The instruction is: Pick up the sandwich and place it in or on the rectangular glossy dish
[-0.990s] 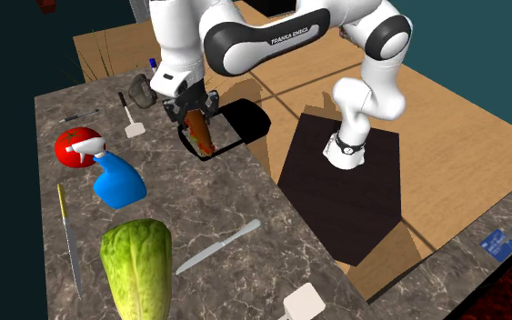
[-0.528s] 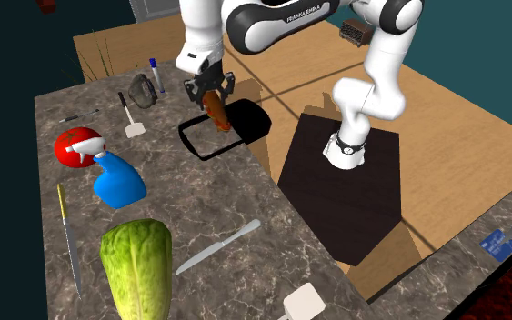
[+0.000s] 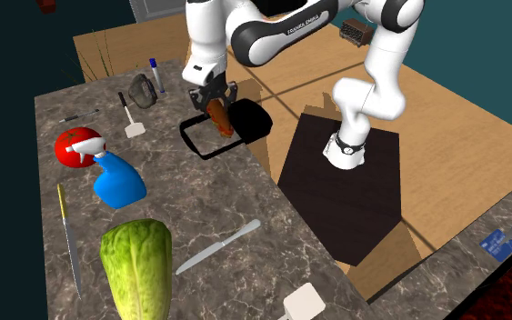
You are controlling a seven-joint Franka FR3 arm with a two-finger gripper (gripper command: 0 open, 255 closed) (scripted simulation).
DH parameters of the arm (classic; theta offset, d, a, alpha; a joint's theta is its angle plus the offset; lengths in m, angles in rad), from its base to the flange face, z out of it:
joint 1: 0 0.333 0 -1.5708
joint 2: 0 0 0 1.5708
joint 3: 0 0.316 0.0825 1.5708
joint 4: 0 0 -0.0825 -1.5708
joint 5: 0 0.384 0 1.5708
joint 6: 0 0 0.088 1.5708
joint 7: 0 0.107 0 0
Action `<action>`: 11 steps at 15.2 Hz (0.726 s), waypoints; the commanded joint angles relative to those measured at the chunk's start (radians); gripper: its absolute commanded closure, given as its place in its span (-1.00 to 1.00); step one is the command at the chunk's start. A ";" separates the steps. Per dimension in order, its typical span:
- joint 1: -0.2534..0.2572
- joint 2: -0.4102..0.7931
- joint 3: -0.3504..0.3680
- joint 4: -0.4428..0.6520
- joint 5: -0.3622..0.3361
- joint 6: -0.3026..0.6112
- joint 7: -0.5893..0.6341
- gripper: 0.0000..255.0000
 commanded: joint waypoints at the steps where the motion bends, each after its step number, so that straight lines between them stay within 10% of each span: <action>1: -0.001 0.002 -0.001 -0.027 0.000 0.029 0.002 1.00; 11: -0.002 0.009 -0.005 -0.074 0.002 0.082 0.003 1.00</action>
